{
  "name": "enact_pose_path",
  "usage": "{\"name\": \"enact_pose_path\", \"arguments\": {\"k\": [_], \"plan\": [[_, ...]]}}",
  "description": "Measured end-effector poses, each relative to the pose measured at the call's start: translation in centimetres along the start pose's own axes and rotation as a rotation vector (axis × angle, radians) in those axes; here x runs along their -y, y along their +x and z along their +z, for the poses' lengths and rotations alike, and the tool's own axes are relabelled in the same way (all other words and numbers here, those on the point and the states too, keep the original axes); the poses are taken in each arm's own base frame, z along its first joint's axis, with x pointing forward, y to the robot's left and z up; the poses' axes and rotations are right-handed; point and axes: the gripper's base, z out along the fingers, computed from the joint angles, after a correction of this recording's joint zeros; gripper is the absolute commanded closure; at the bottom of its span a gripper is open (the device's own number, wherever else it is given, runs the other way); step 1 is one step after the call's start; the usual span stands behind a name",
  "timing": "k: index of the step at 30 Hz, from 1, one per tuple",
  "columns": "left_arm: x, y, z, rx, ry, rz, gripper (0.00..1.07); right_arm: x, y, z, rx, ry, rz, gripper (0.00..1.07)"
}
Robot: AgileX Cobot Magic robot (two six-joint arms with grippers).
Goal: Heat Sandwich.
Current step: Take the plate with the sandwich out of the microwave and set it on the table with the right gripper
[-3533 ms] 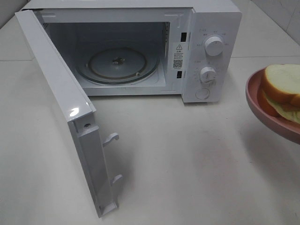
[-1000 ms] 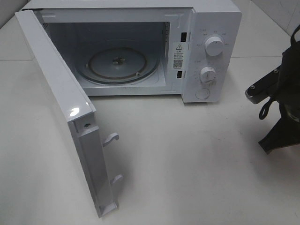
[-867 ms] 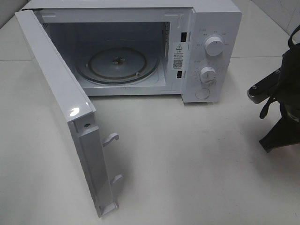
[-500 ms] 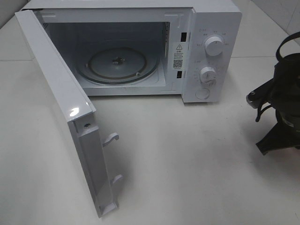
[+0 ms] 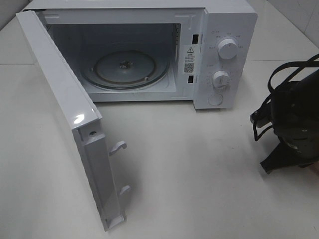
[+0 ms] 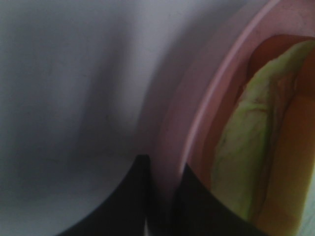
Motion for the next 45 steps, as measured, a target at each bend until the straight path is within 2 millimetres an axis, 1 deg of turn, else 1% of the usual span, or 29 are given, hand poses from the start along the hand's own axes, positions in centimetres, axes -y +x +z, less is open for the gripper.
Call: {"name": "enact_pose_path", "arguments": {"k": [4, 11, 19, 23, 24, 26, 28, 29, 30, 31, 32, 33, 34, 35, 38, 39, 41, 43, 44, 45], "plan": [[0.0, 0.0, 0.0, 0.0, 0.0, 0.0, 0.03, -0.3, 0.0, 0.4, -0.001, 0.004, -0.006, 1.05], [0.0, 0.0, 0.0, 0.0, 0.0, 0.0, 0.03, -0.7, -0.2, 0.6, 0.014, -0.023, -0.014, 1.03], [0.0, 0.0, 0.0, 0.0, 0.0, 0.0, 0.03, -0.8, -0.2, 0.6, 0.022, -0.037, -0.014, 1.0], [0.0, 0.0, 0.0, 0.0, 0.0, 0.0, 0.03, -0.9, -0.2, 0.6, 0.019, -0.038, -0.012, 0.96], [0.0, 0.0, 0.0, 0.0, 0.0, 0.0, 0.03, -0.9, -0.2, 0.6, 0.018, -0.039, -0.01, 0.93], [0.0, 0.0, 0.0, 0.0, 0.0, 0.0, 0.03, -0.9, -0.2, 0.6, 0.015, -0.04, -0.008, 0.91], [0.0, 0.0, 0.0, 0.0, 0.0, 0.0, 0.03, -0.9, -0.1, 0.6, 0.009, -0.041, -0.001, 0.87], [0.0, 0.0, 0.0, 0.0, 0.0, 0.0, 0.03, -0.9, -0.1, 0.6, 0.005, -0.043, 0.005, 0.81], [0.0, 0.0, 0.0, 0.0, 0.0, 0.0, 0.03, -0.9, -0.1, 0.6, 0.005, -0.043, 0.005, 0.81], [0.0, 0.0, 0.0, 0.0, 0.0, 0.0, 0.03, -0.8, -0.1, 0.5, 0.004, -0.042, 0.006, 0.78], [0.0, 0.0, 0.0, 0.0, 0.0, 0.0, 0.03, -0.8, -0.1, 0.5, 0.006, -0.044, 0.011, 0.74], [0.0, 0.0, 0.0, 0.0, 0.0, 0.0, 0.03, -0.6, -0.1, 0.2, 0.005, -0.052, 0.028, 0.68], [0.0, 0.0, 0.0, 0.0, 0.0, 0.0, 0.03, -0.5, -0.1, 0.0, 0.007, -0.056, 0.033, 0.64], [0.0, 0.0, 0.0, 0.0, 0.0, 0.0, 0.03, -0.5, -0.1, 0.0, 0.007, -0.056, 0.033, 0.64], [0.0, 0.0, 0.0, 0.0, 0.0, 0.0, 0.03, 0.0, 0.0, -0.9, 0.013, -0.082, 0.031, 0.56], [0.0, 0.0, 0.0, 0.0, 0.0, 0.0, 0.03, 0.0, 0.0, -0.9, 0.013, -0.082, 0.031, 0.56], [0.0, 0.0, 0.0, 0.0, 0.0, 0.0, 0.03, 0.3, 0.0, -1.5, 0.017, -0.101, 0.018, 0.55], [0.0, 0.0, 0.0, 0.0, 0.0, 0.0, 0.03, 1.1, 0.2, -2.8, 0.033, -0.138, 0.007, 0.55], [0.0, 0.0, 0.0, 0.0, 0.0, 0.0, 0.03, 1.1, 0.2, -2.8, 0.033, -0.138, 0.007, 0.55], [0.0, 0.0, 0.0, 0.0, 0.0, 0.0, 0.03, 1.6, 0.3, -3.7, 0.041, -0.171, 0.007, 0.54]]}}
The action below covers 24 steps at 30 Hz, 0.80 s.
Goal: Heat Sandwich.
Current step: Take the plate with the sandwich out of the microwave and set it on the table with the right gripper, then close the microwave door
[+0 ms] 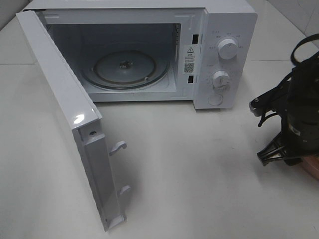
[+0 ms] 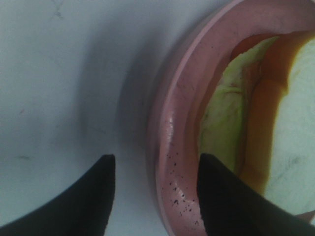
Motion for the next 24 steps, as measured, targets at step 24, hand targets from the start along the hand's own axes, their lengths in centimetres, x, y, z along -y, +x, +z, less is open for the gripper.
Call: {"name": "enact_pose_path", "arguments": {"k": [24], "plan": [[0.0, 0.0, 0.0, 0.0, 0.0, 0.0, 0.03, 4.7, 5.7, -13.1, 0.318, -0.385, -0.001, 0.24]]}}
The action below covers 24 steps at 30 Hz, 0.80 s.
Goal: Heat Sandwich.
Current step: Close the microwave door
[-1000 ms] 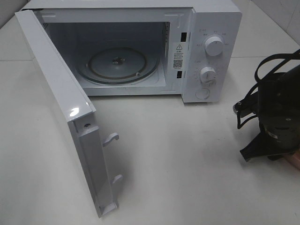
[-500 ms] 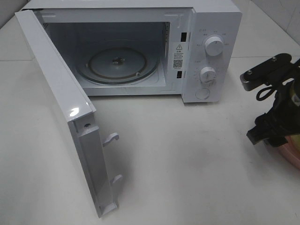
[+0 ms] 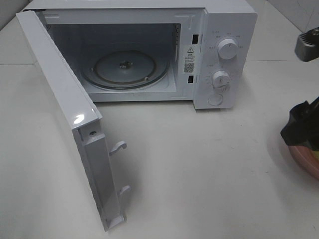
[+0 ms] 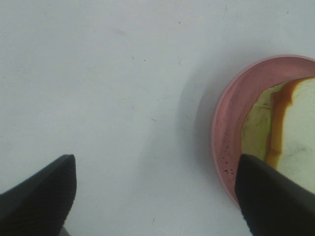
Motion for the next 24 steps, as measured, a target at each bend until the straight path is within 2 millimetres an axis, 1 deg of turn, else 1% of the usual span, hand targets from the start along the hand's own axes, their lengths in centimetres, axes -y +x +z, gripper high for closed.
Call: {"name": "enact_pose_path", "arguments": {"k": [1, 2, 3, 6, 7, 9, 11, 12, 14, 15, 19, 20, 23, 24], "plan": [[0.0, 0.0, 0.0, 0.0, 0.0, 0.0, 0.03, 0.0, 0.3, -0.6, 0.009, -0.009, 0.006, 0.25], [0.0, 0.0, 0.0, 0.0, 0.0, 0.0, 0.03, 0.0, 0.3, -0.6, 0.009, -0.009, 0.006, 0.25], [0.0, 0.0, 0.0, 0.0, 0.0, 0.0, 0.03, 0.1, 0.9, -1.7, 0.026, -0.022, 0.005, 0.25], [0.0, 0.0, 0.0, 0.0, 0.0, 0.0, 0.03, 0.3, 2.1, -3.3, 0.037, -0.028, 0.019, 0.26], [0.0, 0.0, 0.0, 0.0, 0.0, 0.0, 0.03, 0.3, 2.1, -3.3, 0.037, -0.028, 0.019, 0.26], [0.0, 0.0, 0.0, 0.0, 0.0, 0.0, 0.03, 0.5, 3.1, -4.4, 0.044, -0.025, 0.025, 0.27], [0.0, 0.0, 0.0, 0.0, 0.0, 0.0, 0.03, 0.5, 3.3, -4.7, 0.05, -0.025, 0.026, 0.28], [0.0, 0.0, 0.0, 0.0, 0.0, 0.0, 0.03, 0.6, 3.9, -5.4, 0.068, -0.023, 0.032, 0.28], [0.0, 0.0, 0.0, 0.0, 0.0, 0.0, 0.03, 0.7, 4.4, -6.1, 0.085, -0.023, 0.036, 0.29], [0.0, 0.0, 0.0, 0.0, 0.0, 0.0, 0.03, 0.7, 4.4, -6.1, 0.085, -0.023, 0.036, 0.29], [0.0, 0.0, 0.0, 0.0, 0.0, 0.0, 0.03, 1.0, 5.9, -7.4, 0.114, -0.02, 0.047, 0.31], [0.0, 0.0, 0.0, 0.0, 0.0, 0.0, 0.03, 1.0, 5.9, -7.4, 0.114, -0.02, 0.047, 0.31], [0.0, 0.0, 0.0, 0.0, 0.0, 0.0, 0.03, 1.1, 6.8, -8.4, 0.174, -0.021, 0.057, 0.31], [0.0, 0.0, 0.0, 0.0, 0.0, 0.0, 0.03, 1.2, 7.4, -9.0, 0.21, -0.021, 0.063, 0.31]]}}
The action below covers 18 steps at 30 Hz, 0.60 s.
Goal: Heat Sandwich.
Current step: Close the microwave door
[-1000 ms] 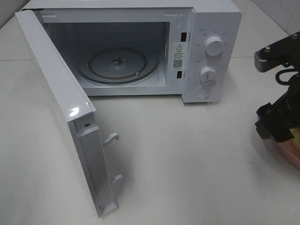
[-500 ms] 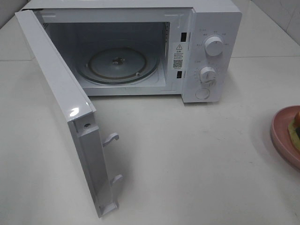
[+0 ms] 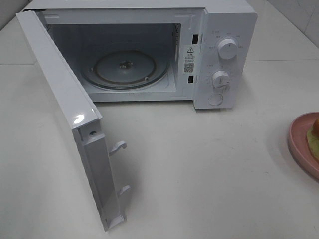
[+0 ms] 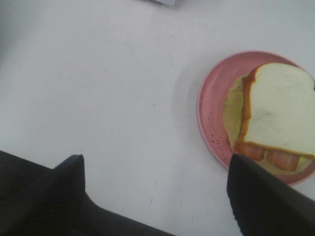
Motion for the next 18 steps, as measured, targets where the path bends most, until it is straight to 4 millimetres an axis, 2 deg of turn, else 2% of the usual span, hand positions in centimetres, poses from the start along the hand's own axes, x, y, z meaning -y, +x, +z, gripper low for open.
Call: {"name": "enact_pose_path", "arguments": {"k": [3, 5, 6, 10, 18], "plan": [[0.0, 0.0, 0.0, 0.0, 0.0, 0.0, 0.03, 0.1, 0.7, -0.4, 0.028, 0.0, 0.003, 0.31], [0.0, 0.0, 0.0, 0.0, 0.0, 0.0, 0.03, 0.2, 2.3, -0.3, 0.047, 0.011, 0.027, 0.31], [0.0, 0.0, 0.0, 0.0, 0.0, 0.0, 0.03, 0.2, 2.3, -0.3, 0.047, 0.011, 0.027, 0.31], [0.0, 0.0, 0.0, 0.0, 0.0, 0.0, 0.03, 0.6, 4.5, -0.6, 0.093, 0.074, 0.113, 0.31], [0.0, 0.0, 0.0, 0.0, 0.0, 0.0, 0.03, 0.5, 6.9, -0.9, 0.194, 0.137, 0.192, 0.31]]}}
